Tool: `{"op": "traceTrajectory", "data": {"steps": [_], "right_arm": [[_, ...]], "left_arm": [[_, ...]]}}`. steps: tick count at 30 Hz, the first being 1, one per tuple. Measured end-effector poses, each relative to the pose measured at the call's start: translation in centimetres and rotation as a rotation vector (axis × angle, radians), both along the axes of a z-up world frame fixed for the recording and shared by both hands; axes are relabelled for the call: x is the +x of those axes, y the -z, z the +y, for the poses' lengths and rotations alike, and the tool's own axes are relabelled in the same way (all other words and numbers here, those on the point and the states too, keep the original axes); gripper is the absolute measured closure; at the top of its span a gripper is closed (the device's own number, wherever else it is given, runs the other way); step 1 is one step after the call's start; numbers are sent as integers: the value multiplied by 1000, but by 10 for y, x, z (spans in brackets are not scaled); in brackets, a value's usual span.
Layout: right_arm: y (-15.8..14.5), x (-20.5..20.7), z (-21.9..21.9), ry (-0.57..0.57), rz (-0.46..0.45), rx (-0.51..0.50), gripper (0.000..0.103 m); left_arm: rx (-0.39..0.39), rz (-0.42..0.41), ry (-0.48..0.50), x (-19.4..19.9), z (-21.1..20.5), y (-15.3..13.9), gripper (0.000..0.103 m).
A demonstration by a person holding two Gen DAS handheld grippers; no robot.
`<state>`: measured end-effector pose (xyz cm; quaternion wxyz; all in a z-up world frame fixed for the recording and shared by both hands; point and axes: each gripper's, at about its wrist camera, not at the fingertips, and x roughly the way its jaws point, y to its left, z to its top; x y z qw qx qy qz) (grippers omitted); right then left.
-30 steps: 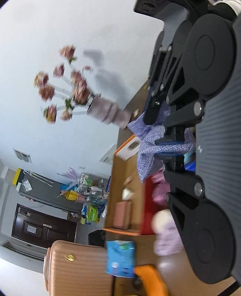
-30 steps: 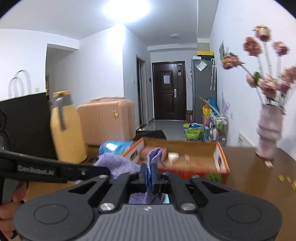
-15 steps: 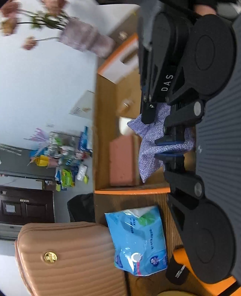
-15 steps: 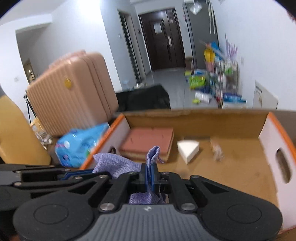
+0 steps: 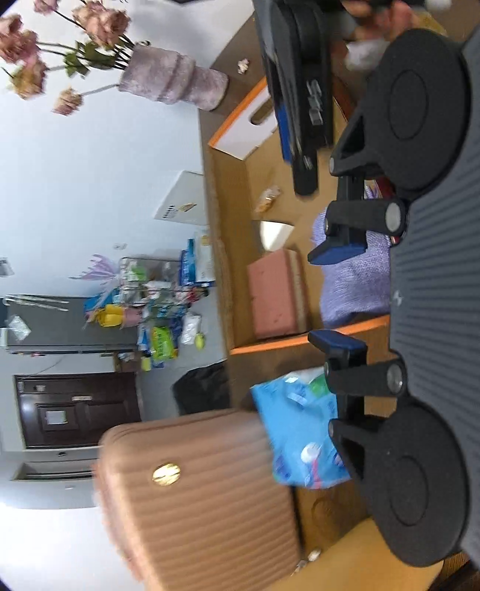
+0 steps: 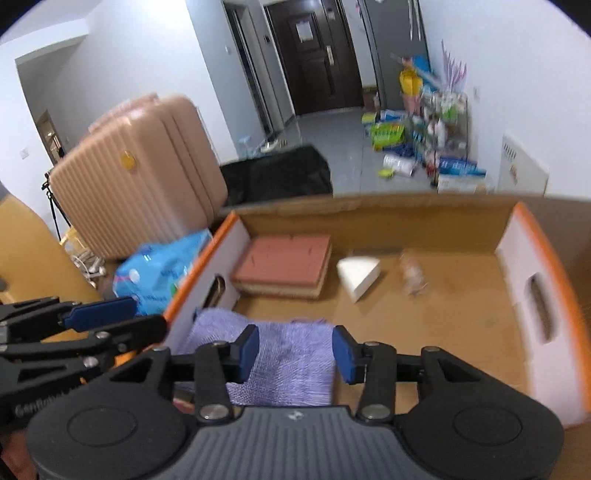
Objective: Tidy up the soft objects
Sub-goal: 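Lower the lavender cloth bag into the box and open both grippers, then withdraw both grippers from the box back over the table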
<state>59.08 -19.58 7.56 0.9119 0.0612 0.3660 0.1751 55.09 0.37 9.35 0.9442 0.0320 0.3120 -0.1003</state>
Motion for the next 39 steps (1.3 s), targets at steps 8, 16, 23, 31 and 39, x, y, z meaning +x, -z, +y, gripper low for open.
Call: {"op": "traceTrajectory", "data": {"steps": [8, 16, 23, 31, 39], "right_arm": [[-83, -129, -73, 14, -215, -70, 41], [-97, -202, -100, 17, -280, -44, 41], [-55, -313, -102, -29, -346, -1, 31], [8, -446, -109, 85, -396, -46, 17], [9, -436, -111, 113, -370, -48, 16]], "left_arm": [[-29, -107, -3, -107, 11, -52, 43], [-26, -173, -48, -182, -1, -65, 35], [-19, -292, -67, -306, -14, -33, 15], [-57, -223, -113, -402, -29, 21, 4], [-57, -241, -111, -391, -37, 16, 4]]}}
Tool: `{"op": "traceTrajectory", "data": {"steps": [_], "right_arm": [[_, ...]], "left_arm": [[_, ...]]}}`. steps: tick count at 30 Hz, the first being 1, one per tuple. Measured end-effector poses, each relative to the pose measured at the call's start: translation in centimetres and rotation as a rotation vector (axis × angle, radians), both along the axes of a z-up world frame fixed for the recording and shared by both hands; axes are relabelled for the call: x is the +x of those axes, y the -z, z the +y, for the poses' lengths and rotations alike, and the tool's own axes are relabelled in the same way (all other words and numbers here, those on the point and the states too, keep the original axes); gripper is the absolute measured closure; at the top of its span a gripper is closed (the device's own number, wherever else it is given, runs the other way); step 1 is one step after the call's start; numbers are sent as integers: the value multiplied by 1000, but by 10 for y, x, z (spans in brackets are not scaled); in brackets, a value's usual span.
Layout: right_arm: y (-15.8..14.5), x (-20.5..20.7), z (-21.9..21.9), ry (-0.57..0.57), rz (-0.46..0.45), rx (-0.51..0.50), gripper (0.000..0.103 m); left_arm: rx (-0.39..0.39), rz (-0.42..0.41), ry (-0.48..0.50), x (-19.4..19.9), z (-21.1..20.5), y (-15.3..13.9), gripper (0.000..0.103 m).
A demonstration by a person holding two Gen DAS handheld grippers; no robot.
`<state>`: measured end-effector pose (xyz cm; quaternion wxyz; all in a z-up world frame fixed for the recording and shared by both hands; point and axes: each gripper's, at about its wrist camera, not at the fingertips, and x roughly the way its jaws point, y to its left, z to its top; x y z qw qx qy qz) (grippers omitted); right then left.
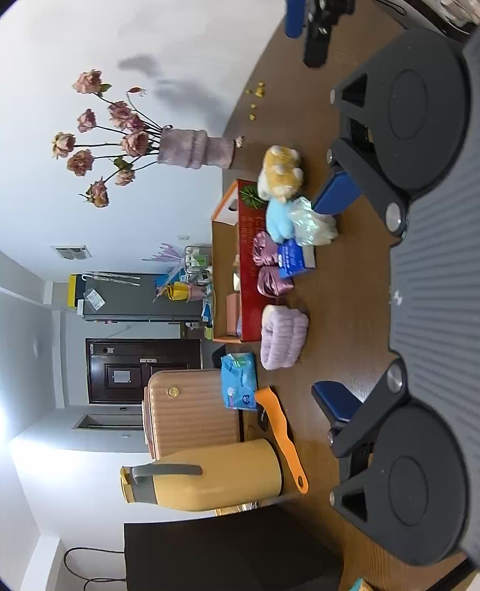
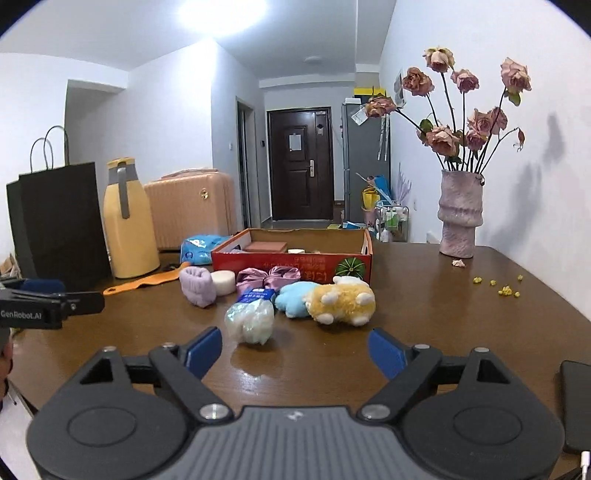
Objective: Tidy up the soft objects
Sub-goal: 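Withdraw both grippers from the box back over the table, then grasp the yellow-white plush toy with the right gripper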
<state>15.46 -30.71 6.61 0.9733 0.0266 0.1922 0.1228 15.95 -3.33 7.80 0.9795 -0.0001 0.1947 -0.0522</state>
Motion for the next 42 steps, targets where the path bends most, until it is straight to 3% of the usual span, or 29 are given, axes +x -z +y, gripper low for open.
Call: {"op": "traceTrajectory", "data": {"steps": [5, 9, 13, 17, 18, 19, 20, 21, 27, 31, 34, 36, 38, 40, 42], "right_arm": [[25, 50, 5, 10, 88, 56, 11], [45, 124, 10, 62, 142, 123, 12], [61, 196, 17, 182, 197, 161, 13], [77, 238, 18, 334, 226, 172, 18], [81, 243, 15, 348, 236, 178, 21], [84, 245, 11, 351, 238, 189, 30], [86, 244, 4, 352, 242, 202, 41], [89, 242, -3, 345, 249, 207, 63], [87, 205, -46, 264, 208, 153, 68], [77, 143, -54, 12, 233, 22, 79], [81, 95, -53, -159, 308, 10, 84], [79, 72, -58, -131, 329, 31, 82], [77, 58, -67, -70, 324, 117, 72], [77, 53, -69, -11, 299, 220, 43], [80, 59, -64, 22, 285, 243, 45]], "left_arm": [[8, 15, 20, 25, -9, 5, 4], [2, 39, 32, 58, -16, 13, 4], [25, 34, 32, 88, -23, 18, 4], [32, 43, 44, 107, -29, 23, 4], [34, 51, 49, 112, -31, 25, 4], [35, 56, 55, 115, -33, 27, 4], [35, 60, 64, 118, -36, 28, 4], [35, 65, 74, 120, -39, 30, 4], [8, 97, 136, 120, -63, 39, 4], [-12, 132, 183, 103, -74, 46, 4], [-37, 196, 215, 93, -82, 60, 4], [-85, 248, 247, 90, -87, 67, 4], [-135, 282, 283, 91, -94, 71, 4], [-162, 298, 315, 94, -103, 72, 5], [-165, 314, 339, 99, -113, 76, 16]]}}
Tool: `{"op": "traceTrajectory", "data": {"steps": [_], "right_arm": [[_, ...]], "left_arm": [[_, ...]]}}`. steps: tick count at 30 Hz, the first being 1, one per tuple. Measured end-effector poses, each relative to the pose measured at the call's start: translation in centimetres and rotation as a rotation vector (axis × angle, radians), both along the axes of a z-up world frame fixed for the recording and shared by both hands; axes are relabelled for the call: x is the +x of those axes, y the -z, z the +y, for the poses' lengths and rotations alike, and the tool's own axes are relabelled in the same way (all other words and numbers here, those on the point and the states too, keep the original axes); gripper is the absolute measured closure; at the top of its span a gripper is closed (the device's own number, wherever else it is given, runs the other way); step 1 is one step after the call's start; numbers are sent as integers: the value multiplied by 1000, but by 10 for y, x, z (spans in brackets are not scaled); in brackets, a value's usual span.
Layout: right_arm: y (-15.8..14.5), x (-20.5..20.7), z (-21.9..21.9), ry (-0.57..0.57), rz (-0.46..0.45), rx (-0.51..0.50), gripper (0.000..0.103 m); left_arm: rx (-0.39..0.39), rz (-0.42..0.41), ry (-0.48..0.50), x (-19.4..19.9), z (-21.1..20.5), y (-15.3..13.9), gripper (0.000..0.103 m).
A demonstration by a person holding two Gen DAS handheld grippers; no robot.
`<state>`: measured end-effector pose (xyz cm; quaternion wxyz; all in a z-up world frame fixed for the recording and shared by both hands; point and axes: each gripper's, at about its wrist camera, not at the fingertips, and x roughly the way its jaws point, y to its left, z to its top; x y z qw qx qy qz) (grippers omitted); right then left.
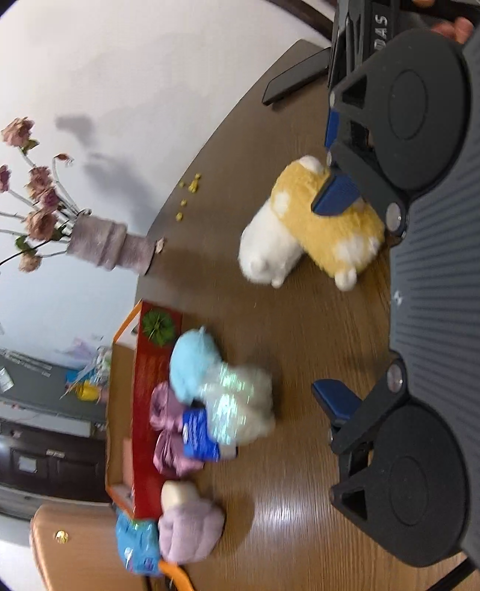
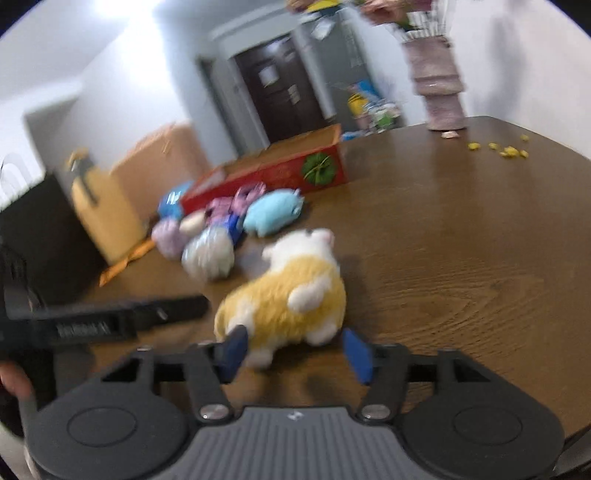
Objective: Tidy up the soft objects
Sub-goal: 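Grasp the yellow-white plush toy with the right gripper, then carry the plush toy over the box with both grippers and open them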
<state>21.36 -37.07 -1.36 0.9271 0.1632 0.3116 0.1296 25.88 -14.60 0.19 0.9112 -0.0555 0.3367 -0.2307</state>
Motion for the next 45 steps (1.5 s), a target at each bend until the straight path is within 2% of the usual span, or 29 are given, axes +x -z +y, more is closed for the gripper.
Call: {"op": "traceTrajectory", "data": {"steps": [1, 3, 5, 8, 10, 12, 13, 15, 18, 21, 23, 26, 30, 34, 37, 40, 43, 45], "right_arm": [[1, 3, 2, 16, -6, 16, 47], [2, 14, 1, 36, -34, 73, 51], [1, 25, -1, 21, -60, 115, 53], [0, 50, -1, -14, -67, 85, 54], [0, 63, 4, -49, -47, 70, 50], [-2, 70, 12, -49, -49, 33, 47], [-4, 68, 16, -52, -62, -3, 46], [-5, 61, 20, -66, -88, -33, 45], [2, 54, 18, -78, -64, -26, 45], [11, 51, 16, -64, -42, -10, 45], [16, 51, 17, -60, -25, 1, 45], [16, 48, 19, -58, -29, -4, 49], [16, 39, 21, -65, -32, -21, 49], [16, 38, 20, -65, -39, -8, 58], [3, 42, 16, -77, -46, 5, 59], [-28, 61, 9, -92, -96, 7, 59], [-67, 114, 5, -117, -146, -15, 60], [-88, 164, 4, -121, -159, -16, 60]], "left_arm": [[-4, 6, 15, 1, -4, 3, 21], [-45, 16, 16, -1, -5, 3, 49], [-78, 29, 33, -3, -4, 2, 57], [-141, 100, 132, -7, -11, 8, 56], [-109, 100, 173, -14, -24, 11, 56], [-68, 62, 201, -23, -26, 9, 52], [-57, 52, 196, -26, -22, 6, 50], [-32, 19, 153, -28, -6, 1, 40], [23, -36, 20, -16, 19, -5, 37], [-47, -23, -50, 16, 30, -6, 37], [-77, -16, -43, 31, 26, -4, 38], [-95, 30, -19, 48, 16, 6, 48], [-157, 62, -9, 51, 21, 17, 48], [-172, 70, 13, 46, 22, 19, 56], [-156, 25, 13, 44, 19, 4, 57], [-112, -60, 36, 60, 12, -29, 57], [-84, -92, 48, 106, 9, -64, 57], [-102, -84, 42, 156, 11, -79, 57]]}}
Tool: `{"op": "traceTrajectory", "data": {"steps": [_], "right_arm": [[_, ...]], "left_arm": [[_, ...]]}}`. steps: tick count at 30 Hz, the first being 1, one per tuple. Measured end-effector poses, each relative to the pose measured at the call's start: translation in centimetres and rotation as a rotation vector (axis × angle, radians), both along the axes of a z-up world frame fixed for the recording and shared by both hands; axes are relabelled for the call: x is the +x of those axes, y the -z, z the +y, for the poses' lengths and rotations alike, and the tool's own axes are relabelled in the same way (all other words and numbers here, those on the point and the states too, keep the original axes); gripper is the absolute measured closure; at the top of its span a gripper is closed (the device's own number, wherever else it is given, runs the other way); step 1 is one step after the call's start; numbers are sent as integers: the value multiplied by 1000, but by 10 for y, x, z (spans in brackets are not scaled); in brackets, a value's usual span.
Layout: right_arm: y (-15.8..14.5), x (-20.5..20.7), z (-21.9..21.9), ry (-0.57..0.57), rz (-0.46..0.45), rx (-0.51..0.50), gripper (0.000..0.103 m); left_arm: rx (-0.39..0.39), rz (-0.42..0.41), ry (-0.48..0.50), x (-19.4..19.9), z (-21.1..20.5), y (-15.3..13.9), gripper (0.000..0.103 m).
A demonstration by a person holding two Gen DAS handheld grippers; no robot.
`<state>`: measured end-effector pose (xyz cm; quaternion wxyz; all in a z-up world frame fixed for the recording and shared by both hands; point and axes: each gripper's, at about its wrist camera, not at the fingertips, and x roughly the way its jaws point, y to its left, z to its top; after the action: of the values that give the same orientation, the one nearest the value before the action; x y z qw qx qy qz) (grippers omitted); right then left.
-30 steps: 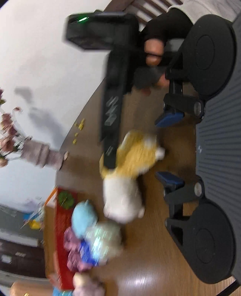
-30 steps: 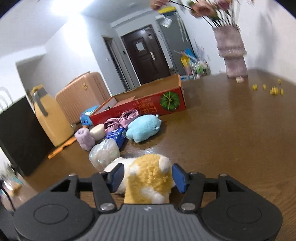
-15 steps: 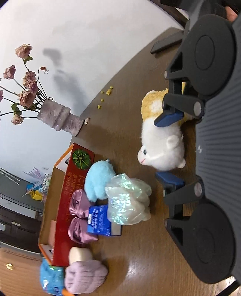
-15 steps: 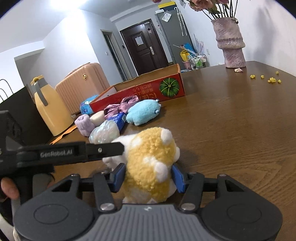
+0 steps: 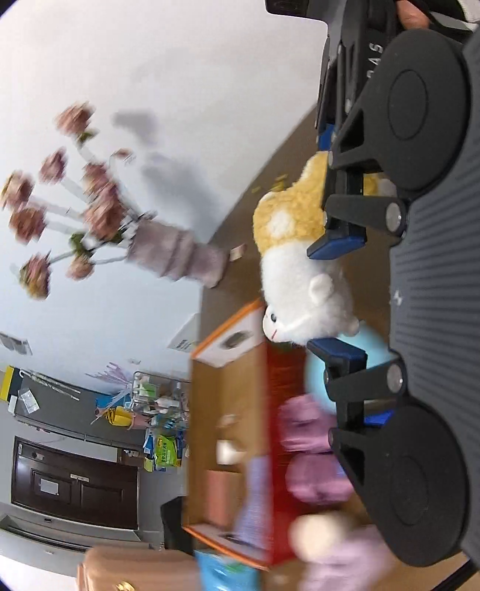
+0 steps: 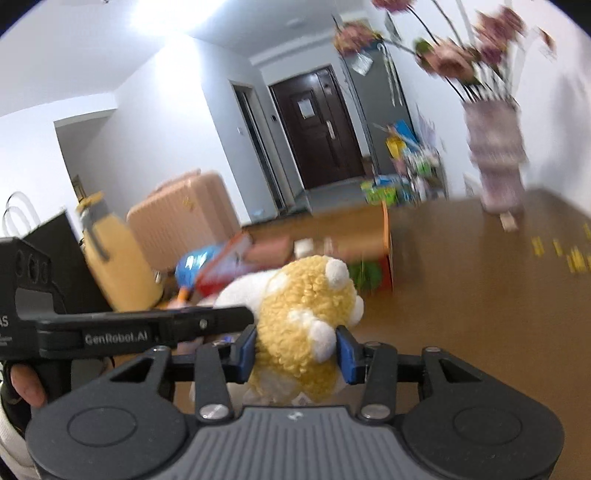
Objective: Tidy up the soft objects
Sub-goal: 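Carry the plush toy over the box with both grippers and open them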
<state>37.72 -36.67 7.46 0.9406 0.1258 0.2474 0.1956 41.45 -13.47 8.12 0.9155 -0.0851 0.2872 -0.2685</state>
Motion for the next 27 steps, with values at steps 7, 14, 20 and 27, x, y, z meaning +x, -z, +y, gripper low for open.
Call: {"op": "traceTrajectory", "data": {"steps": [7, 14, 20, 27], "right_arm": [[-8, 203, 31, 64, 90, -187, 61], [28, 326, 59, 91, 199, -327, 62], [47, 355, 53, 28, 314, -241, 61], [55, 340, 76, 2, 276, -446, 51]], "left_arm": [[-100, 234, -45, 216, 6, 22, 57], [-94, 354, -110, 334, 7, 75, 64], [-55, 348, -139, 345, 13, 76, 59], [-34, 338, -116, 330, 8, 77, 54]]}}
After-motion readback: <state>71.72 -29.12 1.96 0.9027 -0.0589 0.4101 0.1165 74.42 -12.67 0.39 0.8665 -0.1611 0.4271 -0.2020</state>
